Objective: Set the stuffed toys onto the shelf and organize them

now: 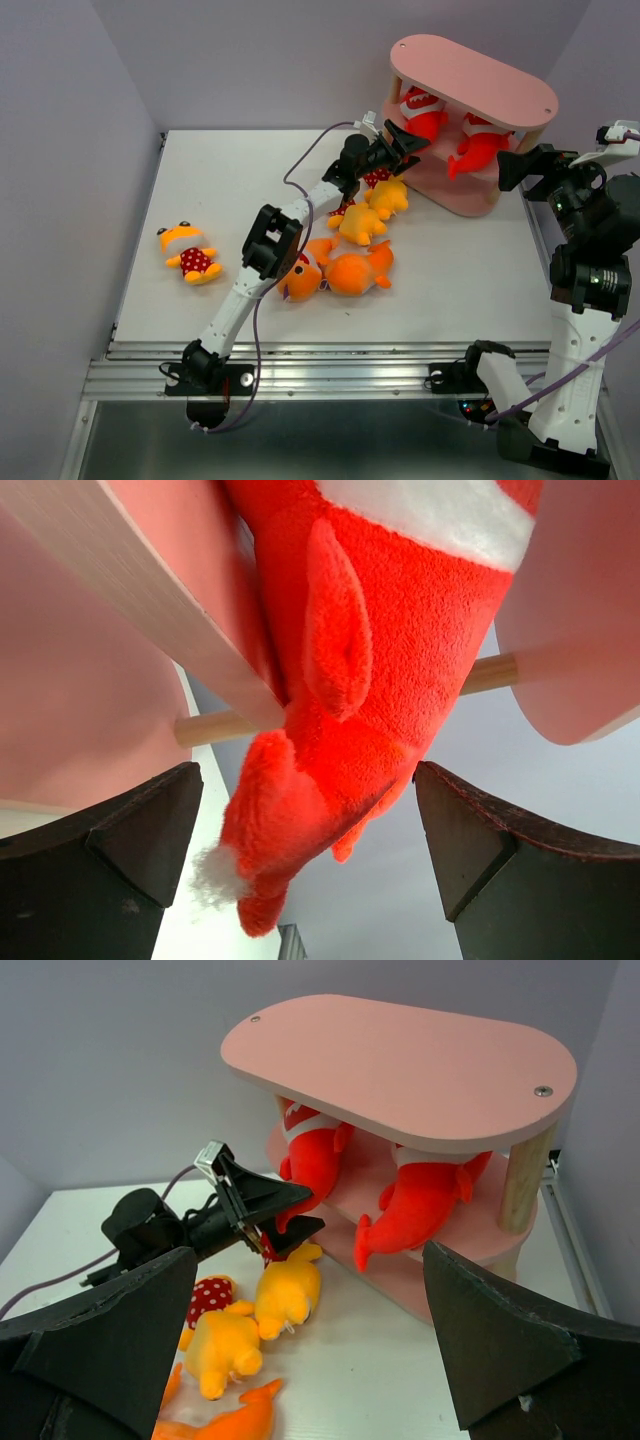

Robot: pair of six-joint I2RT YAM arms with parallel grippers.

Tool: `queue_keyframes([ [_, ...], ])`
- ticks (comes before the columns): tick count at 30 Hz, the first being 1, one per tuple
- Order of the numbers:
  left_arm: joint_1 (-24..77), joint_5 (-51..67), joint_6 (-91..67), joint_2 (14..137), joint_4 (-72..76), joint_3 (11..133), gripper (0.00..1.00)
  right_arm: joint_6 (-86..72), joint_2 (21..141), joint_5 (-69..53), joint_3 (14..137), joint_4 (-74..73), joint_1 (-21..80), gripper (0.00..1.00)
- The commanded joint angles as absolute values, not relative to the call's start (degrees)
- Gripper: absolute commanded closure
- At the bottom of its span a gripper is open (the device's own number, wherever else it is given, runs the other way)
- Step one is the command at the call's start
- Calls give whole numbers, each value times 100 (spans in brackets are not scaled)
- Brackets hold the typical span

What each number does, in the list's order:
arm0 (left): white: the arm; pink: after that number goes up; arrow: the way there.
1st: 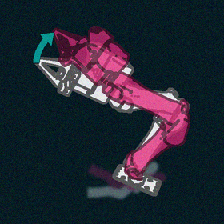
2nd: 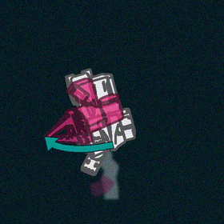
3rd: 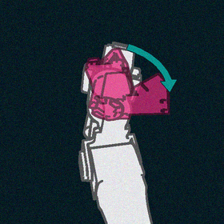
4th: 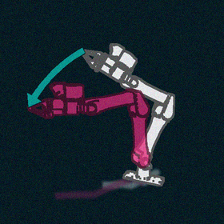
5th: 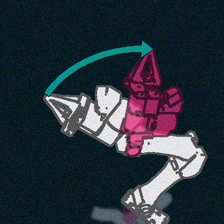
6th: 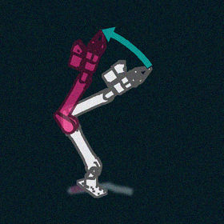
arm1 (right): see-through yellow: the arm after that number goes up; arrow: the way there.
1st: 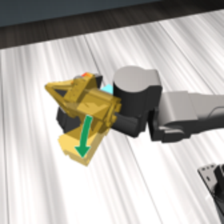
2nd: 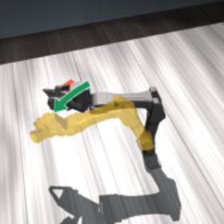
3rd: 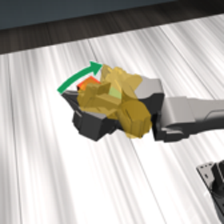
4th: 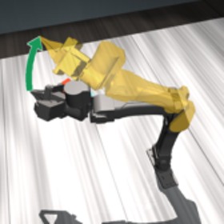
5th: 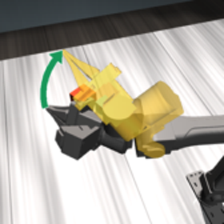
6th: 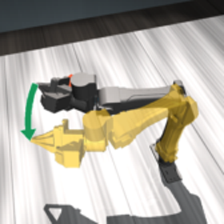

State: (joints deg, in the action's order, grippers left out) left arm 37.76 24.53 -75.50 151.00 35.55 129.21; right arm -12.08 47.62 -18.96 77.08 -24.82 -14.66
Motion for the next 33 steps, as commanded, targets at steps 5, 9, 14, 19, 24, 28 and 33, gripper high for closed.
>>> queue_keyframes([
  [5,3735,2628,-7233,14555,3823,12893,1,-1257,4676,-1969,7691,-2109,-1521,0],
  [9,3709,2663,-7207,14528,3823,12911,1,-1257,4667,-1969,7690,-2101,-1521,0],
  [14,3700,2707,-7172,14441,3876,12745,1,-1248,4667,-1969,7690,-2101,-1521,0],
  [19,3683,2900,-7075,14379,4078,12665,1,-1248,4658,-1969,7646,-2092,-1521,0],
  [24,3665,3111,-7022,14353,4280,12691,1,-1248,4667,-1995,7638,-2083,-1521,0],
  [28,3647,3252,-6961,14274,4377,12683,1,-1248,4658,-1986,7629,-2083,-1521,0],
  [33,3612,3164,-6935,14072,4386,12227,1,-1248,4658,-1986,7646,-2083,-1521,0],
])
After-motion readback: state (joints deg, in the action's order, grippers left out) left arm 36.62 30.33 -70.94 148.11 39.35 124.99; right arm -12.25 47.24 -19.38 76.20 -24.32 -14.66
